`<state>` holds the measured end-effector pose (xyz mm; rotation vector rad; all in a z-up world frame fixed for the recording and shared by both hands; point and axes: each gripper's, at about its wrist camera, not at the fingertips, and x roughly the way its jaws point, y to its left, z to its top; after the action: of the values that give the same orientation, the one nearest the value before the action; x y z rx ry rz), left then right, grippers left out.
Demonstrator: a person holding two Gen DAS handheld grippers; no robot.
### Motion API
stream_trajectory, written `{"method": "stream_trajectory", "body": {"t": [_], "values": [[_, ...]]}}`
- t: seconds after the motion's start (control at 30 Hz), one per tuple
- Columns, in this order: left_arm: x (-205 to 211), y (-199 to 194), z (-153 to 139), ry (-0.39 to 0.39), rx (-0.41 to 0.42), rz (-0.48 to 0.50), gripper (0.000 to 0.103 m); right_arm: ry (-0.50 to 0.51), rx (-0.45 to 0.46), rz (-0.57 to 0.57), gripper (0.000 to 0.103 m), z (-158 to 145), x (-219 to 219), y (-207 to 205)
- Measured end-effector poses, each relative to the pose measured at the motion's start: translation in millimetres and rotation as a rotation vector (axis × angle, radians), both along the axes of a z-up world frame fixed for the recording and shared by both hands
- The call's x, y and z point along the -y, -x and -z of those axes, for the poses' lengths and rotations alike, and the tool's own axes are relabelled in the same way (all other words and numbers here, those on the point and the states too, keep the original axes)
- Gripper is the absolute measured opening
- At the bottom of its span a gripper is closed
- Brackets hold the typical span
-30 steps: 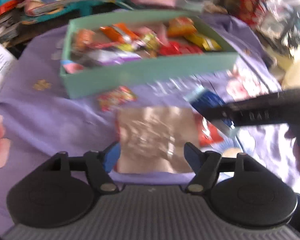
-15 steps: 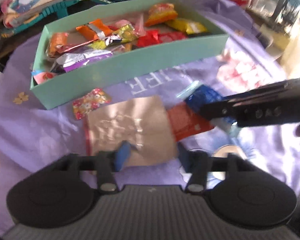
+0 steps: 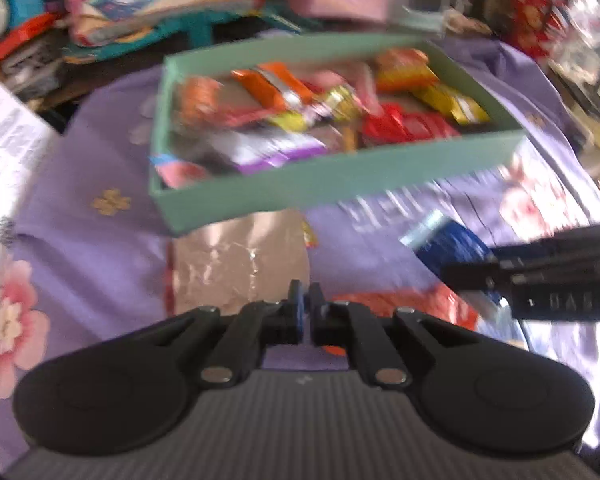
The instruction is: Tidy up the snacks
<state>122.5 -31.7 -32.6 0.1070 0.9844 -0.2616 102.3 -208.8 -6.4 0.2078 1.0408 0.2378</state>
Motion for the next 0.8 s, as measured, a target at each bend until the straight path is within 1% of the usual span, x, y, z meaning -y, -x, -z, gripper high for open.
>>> {"method": "stream_trajectory", "body": {"t": [0.17, 0.3, 0.47, 0.53, 0.57, 0.63, 0.7, 0.77, 0.8], "values": [[-13, 1, -20, 0.031, 0.045, -0.063, 0.001, 0.012, 0.022, -0.011, 0.039, -7, -7, -6], [-17, 6, -36, 0.067, 0.062, -0.056, 0.0, 0.014, 0.037, -0.025, 0.039, -13, -10, -6], [-12, 16, -59, 0.105, 0.101, -0.005, 0.0, 0.017, 0.048, -0.029, 0.039, -17, -9, -3], [-8, 21, -58, 0.042, 0.141, -0.002, 0.0, 0.017, 0.049, -0.026, 0.039, -17, -8, -1], [-10, 20, -54, 0.038, 0.122, -0.012, 0.0, 0.017, 0.049, -0.023, 0.039, -17, -6, 0], [-16, 17, -49, 0.101, 0.057, -0.028, 0.0, 0.017, 0.05, -0.018, 0.039, -17, -3, 2], [-15, 20, -51, 0.098, 0.073, -0.018, 0.0, 0.018, 0.051, -0.011, 0.039, -17, 1, 4], [-7, 23, -50, 0.066, 0.091, 0.032, 0.0, 0.02, 0.049, -0.006, 0.039, -17, 4, 5], [-3, 24, -47, 0.053, 0.086, 0.063, 0.004, 0.02, 0.048, -0.001, 0.039, -16, 6, 6]]}}
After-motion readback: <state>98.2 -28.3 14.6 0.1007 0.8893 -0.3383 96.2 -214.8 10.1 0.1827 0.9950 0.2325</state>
